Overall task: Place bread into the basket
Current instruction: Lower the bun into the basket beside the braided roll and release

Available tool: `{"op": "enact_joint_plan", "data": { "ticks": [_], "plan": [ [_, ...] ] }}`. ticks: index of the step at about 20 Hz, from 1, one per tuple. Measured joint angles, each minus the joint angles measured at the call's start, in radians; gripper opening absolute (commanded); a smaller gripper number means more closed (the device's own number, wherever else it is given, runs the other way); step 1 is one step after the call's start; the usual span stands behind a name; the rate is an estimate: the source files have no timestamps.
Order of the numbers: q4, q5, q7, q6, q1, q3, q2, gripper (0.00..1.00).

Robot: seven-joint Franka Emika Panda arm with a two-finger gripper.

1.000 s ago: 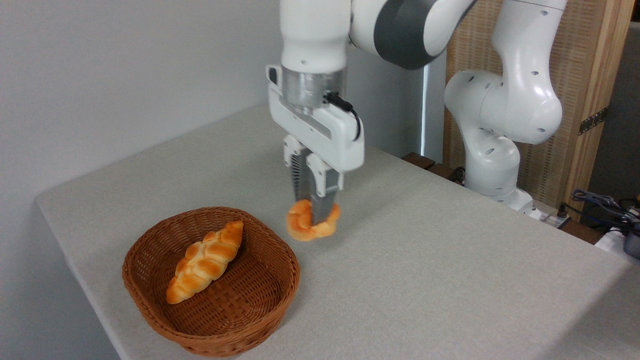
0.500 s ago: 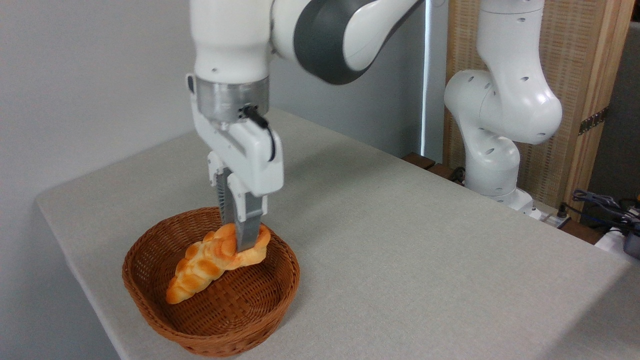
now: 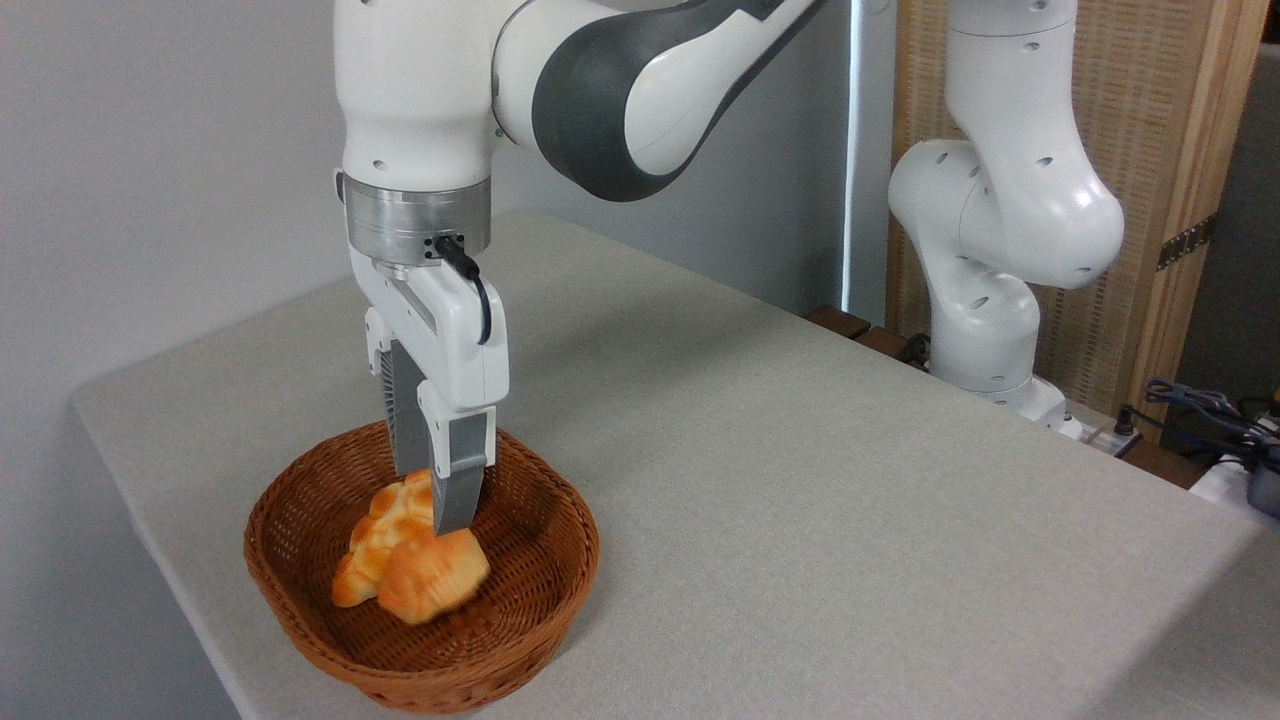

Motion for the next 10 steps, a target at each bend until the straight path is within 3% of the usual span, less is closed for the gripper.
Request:
{"op": "enact_joint_plan", "data": {
  "ticks": [8, 10],
  "plan": [
    [0.029, 0.000, -0.001, -0.003, 0.001, 0.001, -0.001, 1.00],
    [0.074, 0.000, -0.030, -0.077, 0.002, 0.004, -0.001, 1.00]
  ]
}}
